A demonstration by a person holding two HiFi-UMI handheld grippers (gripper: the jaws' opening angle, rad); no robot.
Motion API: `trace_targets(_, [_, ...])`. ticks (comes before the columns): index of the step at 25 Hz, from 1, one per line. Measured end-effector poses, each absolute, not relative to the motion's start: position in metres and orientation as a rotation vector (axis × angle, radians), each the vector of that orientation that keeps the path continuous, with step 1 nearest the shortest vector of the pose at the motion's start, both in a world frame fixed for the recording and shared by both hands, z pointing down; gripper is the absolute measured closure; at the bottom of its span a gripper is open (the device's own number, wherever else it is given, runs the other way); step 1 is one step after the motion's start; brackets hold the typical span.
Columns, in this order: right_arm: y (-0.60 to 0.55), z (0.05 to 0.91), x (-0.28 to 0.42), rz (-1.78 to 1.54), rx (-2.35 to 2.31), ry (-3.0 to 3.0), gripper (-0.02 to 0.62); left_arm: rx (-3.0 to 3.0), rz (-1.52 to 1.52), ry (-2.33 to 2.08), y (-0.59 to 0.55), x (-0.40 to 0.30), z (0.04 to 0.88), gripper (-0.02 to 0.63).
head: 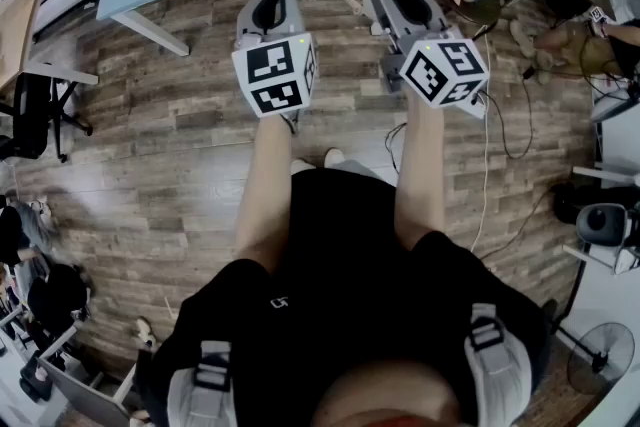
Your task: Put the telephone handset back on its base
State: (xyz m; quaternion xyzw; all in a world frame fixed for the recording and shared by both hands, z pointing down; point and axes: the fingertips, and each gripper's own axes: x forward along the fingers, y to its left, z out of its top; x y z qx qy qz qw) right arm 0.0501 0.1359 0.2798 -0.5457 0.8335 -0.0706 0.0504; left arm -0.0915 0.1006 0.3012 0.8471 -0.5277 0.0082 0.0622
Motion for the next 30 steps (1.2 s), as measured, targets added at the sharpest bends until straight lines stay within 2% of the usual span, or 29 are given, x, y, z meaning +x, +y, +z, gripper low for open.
trace_targets(30, [0.123,0.287,0.108,-0.258,-1.534,2.602,0.513,2.541,0.013,-1.711,0.104,-0.037,0.297,0.607])
